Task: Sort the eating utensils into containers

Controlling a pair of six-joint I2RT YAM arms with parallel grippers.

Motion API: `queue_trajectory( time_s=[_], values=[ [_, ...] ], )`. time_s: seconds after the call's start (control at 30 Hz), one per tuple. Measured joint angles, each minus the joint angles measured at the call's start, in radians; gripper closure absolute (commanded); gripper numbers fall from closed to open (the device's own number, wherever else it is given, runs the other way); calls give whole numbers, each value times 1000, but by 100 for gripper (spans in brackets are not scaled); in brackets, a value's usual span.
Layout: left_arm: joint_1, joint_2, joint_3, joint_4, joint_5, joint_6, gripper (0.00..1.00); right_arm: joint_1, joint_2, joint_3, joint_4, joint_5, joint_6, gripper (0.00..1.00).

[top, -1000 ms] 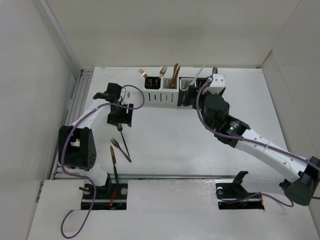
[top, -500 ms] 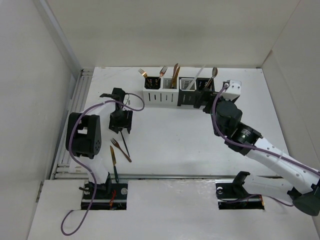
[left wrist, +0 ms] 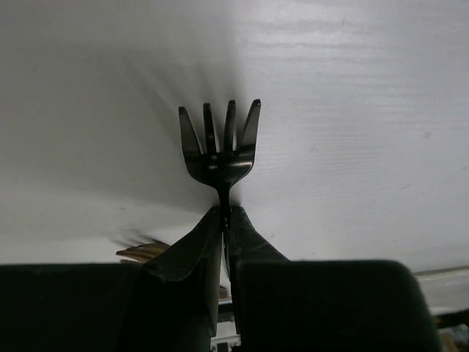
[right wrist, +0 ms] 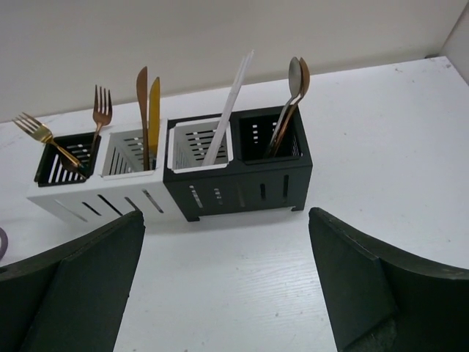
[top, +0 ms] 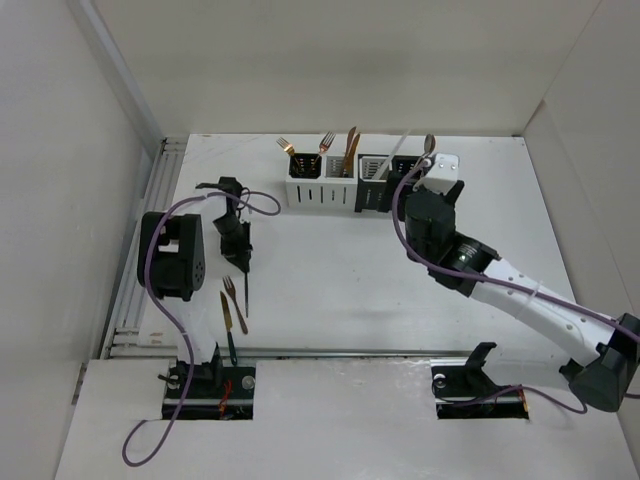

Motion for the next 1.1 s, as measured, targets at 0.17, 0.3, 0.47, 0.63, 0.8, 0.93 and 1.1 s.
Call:
queue_trajectory(
  time_s=[0.17, 0.3, 0.47, 0.63, 0.8, 0.93, 1.1],
  values=[
    [19, 71, 89, -37, 109, -19, 100, 0, 36, 69, -2, 14, -35, 1],
    [22, 96, 160, 20, 182, -32, 100, 0, 35, 96, 0, 14, -49, 1],
    [21, 53, 302, 84, 217, -36, 100, 0, 32, 100, -1, -39, -72, 1],
    [11, -175, 373, 265, 134, 27, 100, 0, 47, 100, 2, -86, -91, 0],
    [-50, -364, 439, 515, 53, 101, 100, -2, 105, 102, 12, -119, -129, 0],
    [-157, -281, 557, 708, 22, 141, 100, -16, 145, 109, 13, -140, -183, 0],
    [-247, -103, 558, 830, -15, 169, 100, -54, 157, 127, 19, -157, -237, 0]
  ],
)
